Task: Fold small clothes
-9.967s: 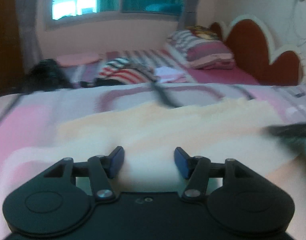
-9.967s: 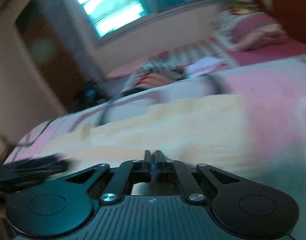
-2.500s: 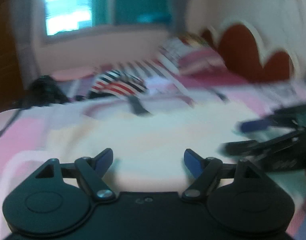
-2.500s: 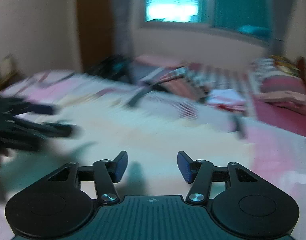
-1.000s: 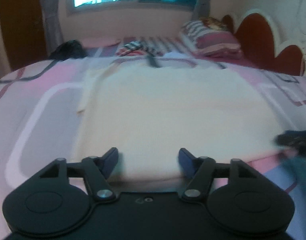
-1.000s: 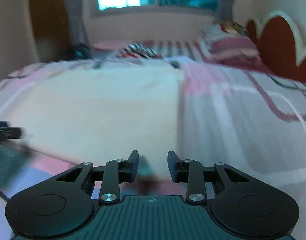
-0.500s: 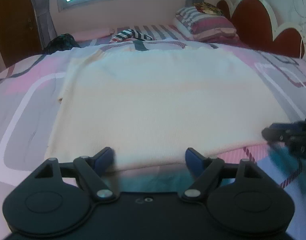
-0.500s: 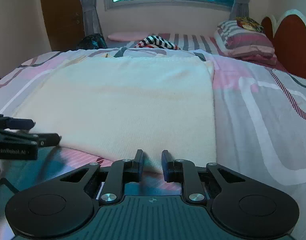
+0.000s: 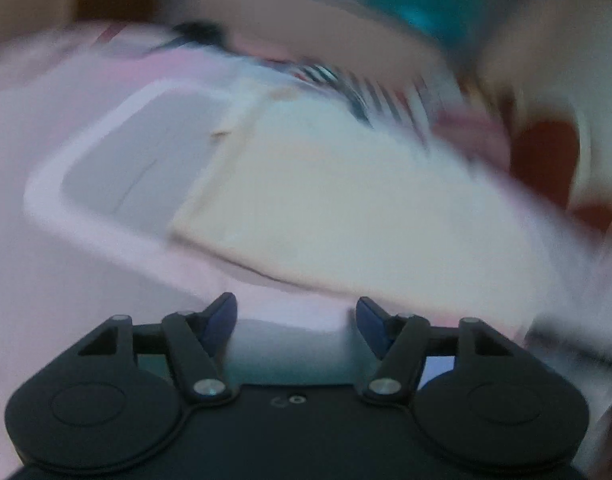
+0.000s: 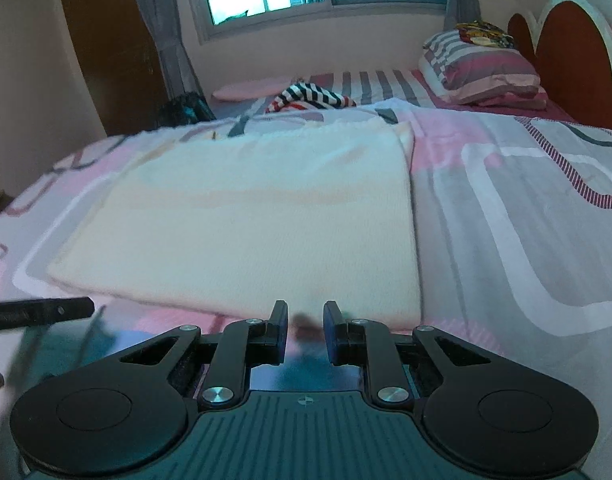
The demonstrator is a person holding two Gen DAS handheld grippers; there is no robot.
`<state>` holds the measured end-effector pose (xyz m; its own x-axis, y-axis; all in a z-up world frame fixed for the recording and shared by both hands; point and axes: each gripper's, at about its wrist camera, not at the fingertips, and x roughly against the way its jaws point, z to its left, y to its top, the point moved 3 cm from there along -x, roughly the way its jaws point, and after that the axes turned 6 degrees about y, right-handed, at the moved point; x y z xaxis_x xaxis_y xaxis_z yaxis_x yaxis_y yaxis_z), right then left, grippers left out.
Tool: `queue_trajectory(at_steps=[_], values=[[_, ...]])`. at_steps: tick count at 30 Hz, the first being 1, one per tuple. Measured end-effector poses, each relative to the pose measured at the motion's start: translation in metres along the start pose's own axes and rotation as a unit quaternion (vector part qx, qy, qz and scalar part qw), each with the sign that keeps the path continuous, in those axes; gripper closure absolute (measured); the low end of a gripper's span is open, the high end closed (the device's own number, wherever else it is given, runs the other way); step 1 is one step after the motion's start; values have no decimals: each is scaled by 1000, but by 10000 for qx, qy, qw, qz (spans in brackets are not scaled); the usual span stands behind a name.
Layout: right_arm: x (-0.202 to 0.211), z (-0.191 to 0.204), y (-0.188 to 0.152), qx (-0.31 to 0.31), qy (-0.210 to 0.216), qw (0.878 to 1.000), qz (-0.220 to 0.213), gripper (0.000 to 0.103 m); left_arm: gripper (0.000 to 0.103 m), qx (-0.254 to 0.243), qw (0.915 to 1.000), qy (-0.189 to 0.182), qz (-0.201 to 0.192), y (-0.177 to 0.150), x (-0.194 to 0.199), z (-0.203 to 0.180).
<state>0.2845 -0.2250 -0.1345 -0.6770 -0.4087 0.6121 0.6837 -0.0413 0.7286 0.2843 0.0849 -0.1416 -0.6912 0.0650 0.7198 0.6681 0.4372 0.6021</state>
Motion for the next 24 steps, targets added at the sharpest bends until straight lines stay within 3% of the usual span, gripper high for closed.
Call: queue_trajectory(at_steps=[3, 4, 5, 6, 14, 24], values=[[0, 4, 10, -128, 147, 9997, -134, 84, 39, 1618, 9856, -496, -48, 6, -5, 28], [0, 6, 15, -150, 121, 9995, -260, 88, 39, 1925, 9794, -599, -65, 8, -8, 33], [-1, 8, 20, -142, 121, 9991, -369, 103, 39, 2158, 9740, -691, -75, 11, -12, 36], [-2, 11, 24, -150, 157, 9988, -441, 103, 40, 2307, 9701, -755, -92, 14, -16, 38], [-23, 28, 43, -147, 563, 9973, -446, 103, 43, 2591, 9620, -750, -427, 25, -36, 32], [-33, 26, 46, -122, 636, 9972, -374, 103, 46, 2666, 9601, -739, -415, 33, -46, 29]])
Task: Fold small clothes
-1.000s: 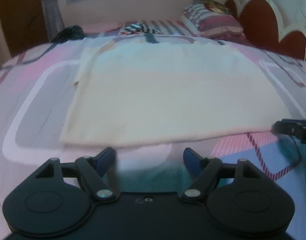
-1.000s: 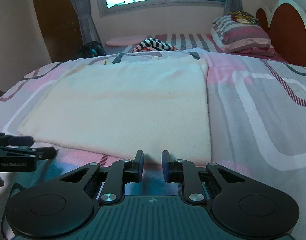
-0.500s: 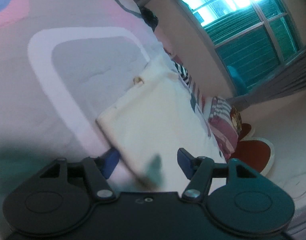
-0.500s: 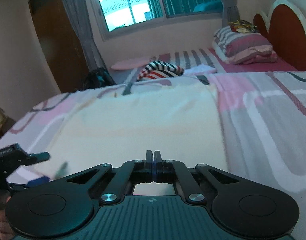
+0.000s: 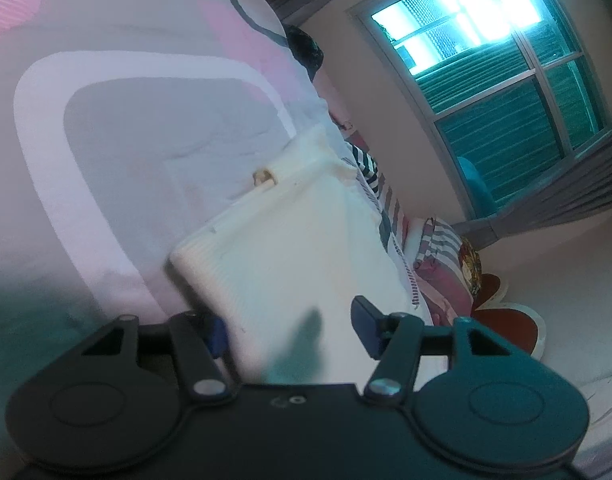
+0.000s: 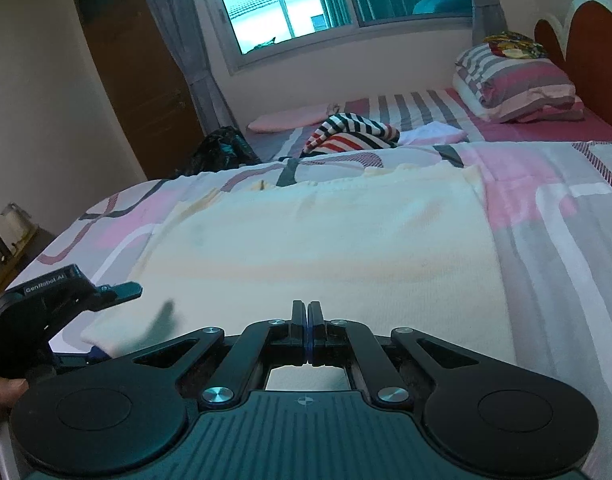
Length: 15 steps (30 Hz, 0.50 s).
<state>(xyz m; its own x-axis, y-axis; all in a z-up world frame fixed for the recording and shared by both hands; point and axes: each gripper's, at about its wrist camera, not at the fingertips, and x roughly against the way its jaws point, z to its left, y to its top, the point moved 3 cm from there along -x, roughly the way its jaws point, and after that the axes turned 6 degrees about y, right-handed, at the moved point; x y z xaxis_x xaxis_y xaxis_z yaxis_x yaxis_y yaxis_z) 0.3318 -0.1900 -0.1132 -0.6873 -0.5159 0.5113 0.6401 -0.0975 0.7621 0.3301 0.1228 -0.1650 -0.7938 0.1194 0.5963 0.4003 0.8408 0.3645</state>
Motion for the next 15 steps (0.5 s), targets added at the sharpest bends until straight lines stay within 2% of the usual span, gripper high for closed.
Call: queue_trajectory(at_steps=[7, 9, 10, 14, 15], values=[[-7, -4, 4, -119, 13, 9999, 9, 103, 46, -40, 10000, -25, -18, 0, -2, -1], [-10, -3, 7, -114, 26, 9999, -3, 103, 50, -27, 10000, -11, -34, 0, -3, -1], [-12, -3, 8, -126, 43, 9999, -15, 103, 53, -10, 10000, 16, -55, -1, -2, 0], [-25, -3, 17, -316, 141, 9994, -17, 103, 84, 291, 9992, 200, -210, -2, -4, 9], [-30, -2, 19, -368, 160, 9992, -15, 103, 87, 375, 9988, 197, -224, -2, -5, 13]])
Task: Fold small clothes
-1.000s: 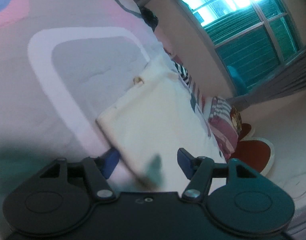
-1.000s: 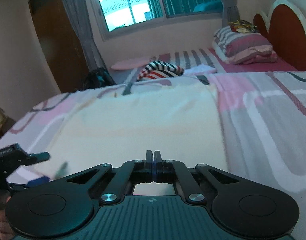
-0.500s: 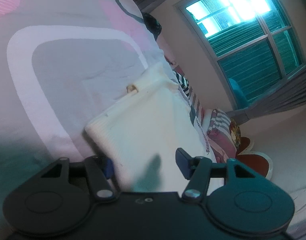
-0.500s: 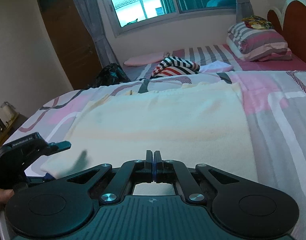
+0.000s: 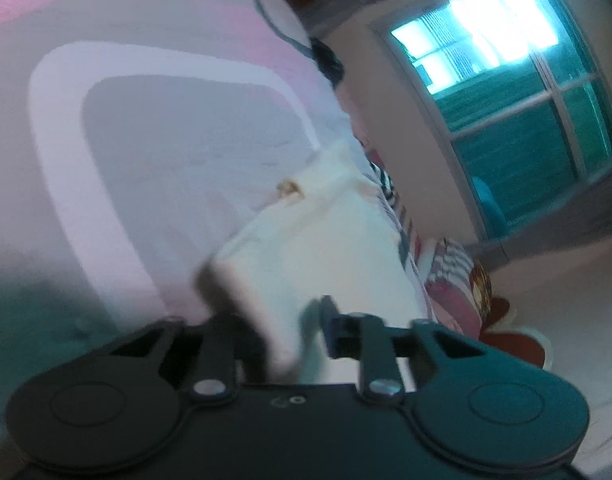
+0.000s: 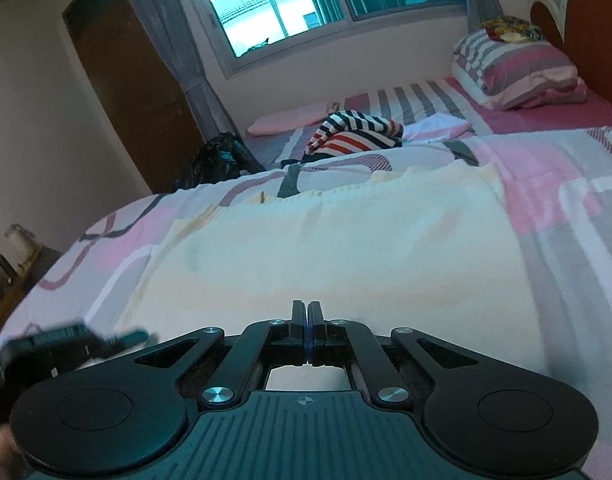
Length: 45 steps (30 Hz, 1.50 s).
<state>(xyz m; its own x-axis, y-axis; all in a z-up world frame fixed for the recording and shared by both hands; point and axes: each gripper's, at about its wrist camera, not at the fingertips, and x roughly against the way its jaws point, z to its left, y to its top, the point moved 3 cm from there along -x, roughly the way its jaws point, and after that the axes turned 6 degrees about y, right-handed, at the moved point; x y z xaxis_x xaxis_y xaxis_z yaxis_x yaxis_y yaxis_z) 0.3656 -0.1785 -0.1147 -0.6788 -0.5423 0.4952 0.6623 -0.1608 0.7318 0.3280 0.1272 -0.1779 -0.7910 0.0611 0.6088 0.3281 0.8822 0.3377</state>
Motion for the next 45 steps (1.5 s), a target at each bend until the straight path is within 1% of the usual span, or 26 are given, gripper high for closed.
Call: queue_trajectory(at_steps=[1, 4, 9, 13, 16, 18, 19, 22, 24, 25, 28, 29, 32, 35, 36, 38, 41, 43, 44, 45], values=[[-4, 0, 2, -17, 17, 10000, 9, 103, 91, 68, 10000, -5, 5, 1, -1, 3], [-22, 2, 4, -91, 69, 9999, 79, 103, 93, 126, 9998, -86, 112, 5, -4, 7], [-42, 6, 9, -121, 165, 9997, 102, 103, 93, -94, 9999, -32, 136, 6, -3, 4], [-58, 0, 14, -258, 158, 9994, 177, 103, 93, -123, 9999, -18, 107, 5, -5, 2], [-64, -2, 16, -210, 138, 9995, 199, 103, 93, -129, 9998, -40, 116, 5, -6, 2], [-70, -5, 13, -197, 93, 9993, 291, 103, 94, -140, 9998, -59, 126, 6, -5, 3], [-73, -6, 12, -185, 83, 9993, 318, 103, 96, -193, 9997, -64, 116, 6, -5, 2], [-76, -6, 11, -68, 31, 9995, 317, 103, 96, -290, 9996, -70, 27, 5, -2, 1], [-76, -9, 11, -174, 54, 9994, 298, 103, 96, -236, 9997, -105, 40, 5, -3, 3], [-76, -12, 10, -224, 87, 9993, 290, 103, 94, -202, 9997, -127, 70, 5, -4, 4], [-75, -17, 9, -395, 193, 9987, 249, 103, 94, -189, 9993, -204, 238, 12, -7, 6], [-74, -17, 10, -398, 199, 9987, 243, 103, 96, -289, 9991, -199, 221, 14, -5, 4], [-73, -17, 11, -474, 186, 9984, 243, 103, 96, -750, 9971, -130, 73, 17, 3, -10], [-72, -18, 11, -540, 187, 9981, 214, 103, 97, -1058, 9942, -188, -47, 17, 10, -23], [-71, -18, 10, -555, 190, 9981, 200, 103, 97, -1144, 9931, -258, -67, 17, 13, -29], [-72, -19, 11, -581, 212, 9979, 186, 103, 97, -1434, 9889, -348, -164, 15, 19, -45], [-71, -21, 11, -655, 280, 9973, 185, 103, 97, -2117, 9760, -447, -257, 7, 26, -77], [-67, -25, 13, -810, 336, 9960, 176, 103, 97, -2620, 9635, -486, -253, -3, 27, -99], [-61, -29, 16, -974, 331, 9947, 85, 103, 97, -2856, 9567, -508, -250, -8, 28, -110], [-50, -36, 19, -1136, 282, 9931, -106, 103, 97, -3125, 9480, -559, -218, -15, 28, -122]])
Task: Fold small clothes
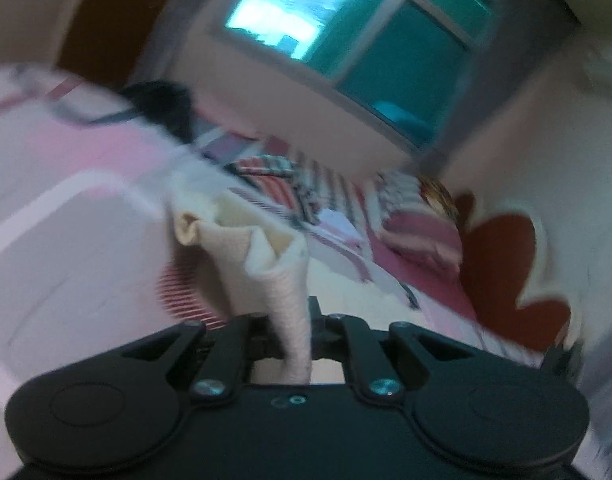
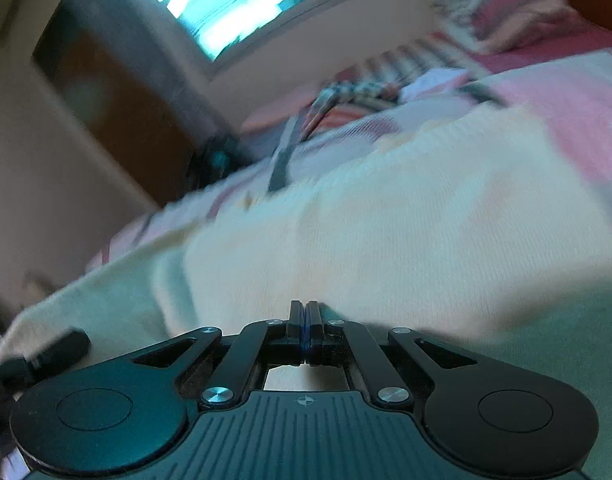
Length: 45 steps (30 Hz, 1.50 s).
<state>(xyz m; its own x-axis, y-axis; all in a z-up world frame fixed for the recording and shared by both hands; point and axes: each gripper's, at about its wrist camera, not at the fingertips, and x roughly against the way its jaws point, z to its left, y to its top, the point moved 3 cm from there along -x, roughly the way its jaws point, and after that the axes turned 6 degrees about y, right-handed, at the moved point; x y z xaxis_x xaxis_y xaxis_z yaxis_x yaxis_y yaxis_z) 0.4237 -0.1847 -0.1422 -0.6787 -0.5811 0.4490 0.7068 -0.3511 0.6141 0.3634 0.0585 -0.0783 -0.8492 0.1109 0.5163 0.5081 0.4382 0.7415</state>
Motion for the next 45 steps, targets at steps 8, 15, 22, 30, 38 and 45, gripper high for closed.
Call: queue_trajectory(at_steps=[8, 15, 22, 30, 38, 45], values=[[120, -68, 39, -654, -233, 9911, -1132, 103, 97, -1521, 9867, -439, 379, -32, -21, -106], [190, -98, 44, -652, -454, 9886, -1281, 103, 79, -2248, 9608, -605, 1504, -109, -56, -168], [196, -87, 41, -454, 162, 9912, -1233, 35, 51, -1158, 9815, -801, 1301, -67, -29, -121], [125, -79, 34, -373, 115, 9987, -329, 61, 52, -929, 9886, 141, 1173, -36, -60, -54], [93, -89, 28, -318, 129, 9993, 125, 61, 52, -826, 9846, 223, 1525, -47, -80, -30], [71, -84, 35, -79, 160, 9997, 195, 61, 52, -719, 9872, 184, 1412, -35, -89, -26]])
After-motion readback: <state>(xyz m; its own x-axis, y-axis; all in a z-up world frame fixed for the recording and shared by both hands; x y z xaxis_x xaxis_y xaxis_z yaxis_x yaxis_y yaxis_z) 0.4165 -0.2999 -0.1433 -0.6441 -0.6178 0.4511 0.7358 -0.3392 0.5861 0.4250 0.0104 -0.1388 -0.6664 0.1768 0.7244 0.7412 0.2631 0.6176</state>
